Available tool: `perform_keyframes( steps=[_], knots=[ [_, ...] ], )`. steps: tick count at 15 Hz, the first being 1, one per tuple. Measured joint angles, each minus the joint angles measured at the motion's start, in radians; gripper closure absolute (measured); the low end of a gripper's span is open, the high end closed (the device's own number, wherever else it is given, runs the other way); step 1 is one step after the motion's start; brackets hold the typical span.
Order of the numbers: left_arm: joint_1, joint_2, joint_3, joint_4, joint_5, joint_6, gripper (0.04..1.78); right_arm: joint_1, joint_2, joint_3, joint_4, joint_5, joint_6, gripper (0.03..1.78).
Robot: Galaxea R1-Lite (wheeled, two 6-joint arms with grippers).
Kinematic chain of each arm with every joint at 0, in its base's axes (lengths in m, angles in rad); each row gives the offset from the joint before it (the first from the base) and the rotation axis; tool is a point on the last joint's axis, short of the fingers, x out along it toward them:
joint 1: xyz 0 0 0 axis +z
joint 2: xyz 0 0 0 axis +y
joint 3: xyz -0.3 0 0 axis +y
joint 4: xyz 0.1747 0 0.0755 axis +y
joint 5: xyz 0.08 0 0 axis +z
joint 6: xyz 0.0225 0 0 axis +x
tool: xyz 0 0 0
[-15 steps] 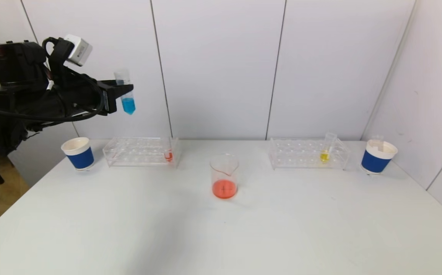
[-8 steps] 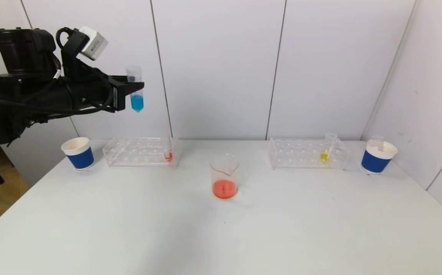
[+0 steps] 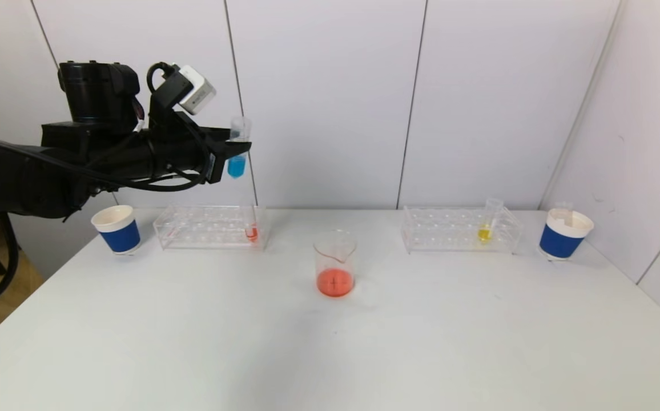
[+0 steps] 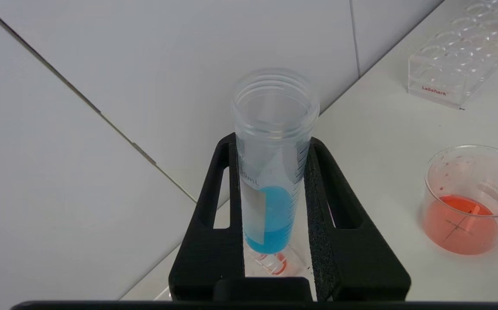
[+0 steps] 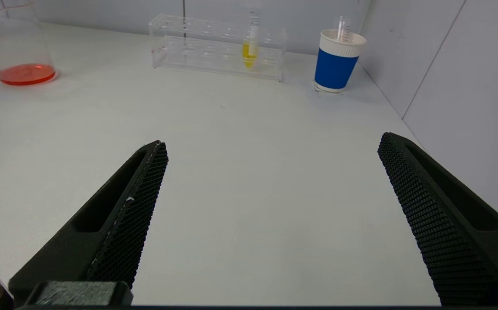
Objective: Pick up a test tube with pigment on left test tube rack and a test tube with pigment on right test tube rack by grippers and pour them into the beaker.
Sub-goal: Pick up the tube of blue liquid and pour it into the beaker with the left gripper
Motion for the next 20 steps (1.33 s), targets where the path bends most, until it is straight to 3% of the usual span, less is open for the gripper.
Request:
perform_keyframes(
  steps=[10,20],
  knots=[
    [-0.089,0.093,-0.006,0.003,-0.024,0.294,1.38,0.000,0.000,0.000,0.000,0.000,0.000,0.04],
    [-0.162,0.121,0.012,0.024,0.024,0.539,1.38,0.000,0.000,0.000,0.000,0.000,0.000,0.04]
  ],
)
